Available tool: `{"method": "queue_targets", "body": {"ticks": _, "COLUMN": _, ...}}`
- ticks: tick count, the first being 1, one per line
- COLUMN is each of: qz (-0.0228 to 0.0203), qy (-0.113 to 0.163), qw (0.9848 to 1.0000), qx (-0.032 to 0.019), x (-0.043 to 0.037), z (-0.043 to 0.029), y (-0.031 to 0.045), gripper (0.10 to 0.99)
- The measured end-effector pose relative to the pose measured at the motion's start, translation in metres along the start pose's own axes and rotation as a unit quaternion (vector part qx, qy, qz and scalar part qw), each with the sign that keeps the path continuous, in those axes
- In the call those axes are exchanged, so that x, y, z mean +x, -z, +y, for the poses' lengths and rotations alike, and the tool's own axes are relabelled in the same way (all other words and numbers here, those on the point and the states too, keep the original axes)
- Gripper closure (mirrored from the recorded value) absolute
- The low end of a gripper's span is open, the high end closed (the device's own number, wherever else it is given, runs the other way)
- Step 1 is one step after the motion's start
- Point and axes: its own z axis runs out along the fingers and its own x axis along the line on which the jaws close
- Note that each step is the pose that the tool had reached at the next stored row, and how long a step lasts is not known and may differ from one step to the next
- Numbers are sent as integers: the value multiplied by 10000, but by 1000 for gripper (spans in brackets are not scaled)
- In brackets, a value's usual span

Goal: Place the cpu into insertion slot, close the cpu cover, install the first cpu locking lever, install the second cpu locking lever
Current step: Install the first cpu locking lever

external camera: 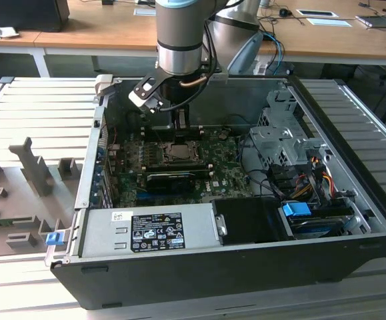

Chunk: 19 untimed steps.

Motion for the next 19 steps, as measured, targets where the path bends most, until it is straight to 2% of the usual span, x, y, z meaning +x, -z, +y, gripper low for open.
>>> {"method": "queue_targets", "body": {"ticks": 6, "qz": 0, "qy": 0, "qw": 10000, "qx": 0, "x": 0, "z": 1, "y": 45, "gripper": 980}}
{"method": "queue_targets", "body": {"ticks": 11, "qz": -8, "qy": 1, "qw": 10000, "qx": 1, "x": 0, "z": 4, "y": 111, "gripper": 980}}
{"method": "queue_targets", "body": {"ticks": 17, "qz": -12, "qy": 1, "qw": 10000, "qx": 3, "x": 1, "z": 9, "y": 299, "gripper": 980}}
{"method": "queue_targets", "body": {"ticks": 19, "qz": -12, "qy": 1, "qw": 10000, "qx": 3, "x": 1, "z": 10, "y": 313, "gripper": 980}}
